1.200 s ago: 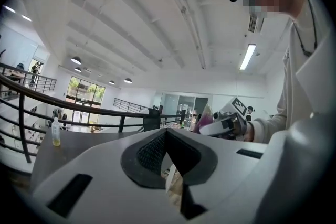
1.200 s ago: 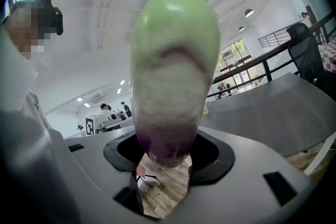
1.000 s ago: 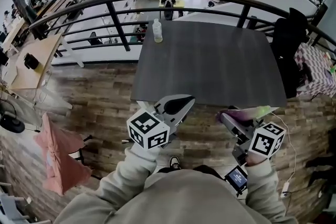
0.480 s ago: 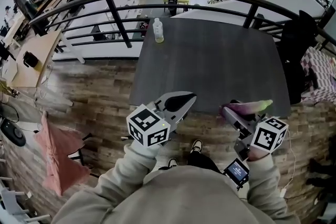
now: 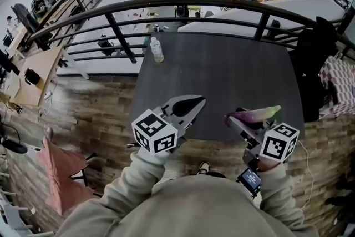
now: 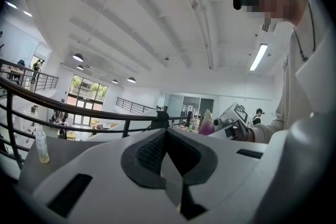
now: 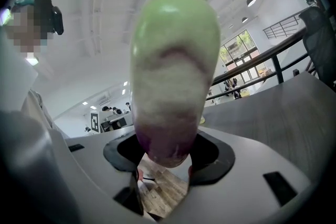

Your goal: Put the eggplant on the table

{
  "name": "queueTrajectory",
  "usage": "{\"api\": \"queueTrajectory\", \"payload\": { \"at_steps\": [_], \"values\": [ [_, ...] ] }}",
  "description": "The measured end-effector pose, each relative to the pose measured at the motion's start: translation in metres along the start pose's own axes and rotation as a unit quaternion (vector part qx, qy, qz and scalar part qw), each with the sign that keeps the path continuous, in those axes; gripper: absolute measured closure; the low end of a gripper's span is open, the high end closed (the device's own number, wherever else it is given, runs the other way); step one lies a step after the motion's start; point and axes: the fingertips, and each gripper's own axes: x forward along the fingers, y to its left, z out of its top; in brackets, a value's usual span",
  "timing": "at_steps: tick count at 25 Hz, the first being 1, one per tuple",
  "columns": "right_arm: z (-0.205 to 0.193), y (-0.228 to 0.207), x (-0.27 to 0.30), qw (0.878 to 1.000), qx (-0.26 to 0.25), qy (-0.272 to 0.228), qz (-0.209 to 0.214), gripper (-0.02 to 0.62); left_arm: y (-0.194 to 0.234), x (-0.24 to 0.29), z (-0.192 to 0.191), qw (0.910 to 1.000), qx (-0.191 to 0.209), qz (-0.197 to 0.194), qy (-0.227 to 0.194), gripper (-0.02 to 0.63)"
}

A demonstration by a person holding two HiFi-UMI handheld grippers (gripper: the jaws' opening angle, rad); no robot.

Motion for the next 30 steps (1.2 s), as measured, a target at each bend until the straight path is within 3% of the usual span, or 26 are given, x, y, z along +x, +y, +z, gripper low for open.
{"api": "queueTrajectory", "payload": {
  "at_steps": [16, 30],
  "values": [
    [0.035, -0.069, 0.030, 0.999, 0.022, 0.013, 0.022, 0.359, 0.057, 0.046, -0.006, 0.9990, -0.022, 0.035, 0.017, 0.604],
    [0.086, -0.100, 0.107, 1.000, 0.011, 0.017, -0.017, 0.359, 0.147, 0.078, 0.016, 0.9995, -0.024, -0.016, 0.014, 0.604]
  ]
}}
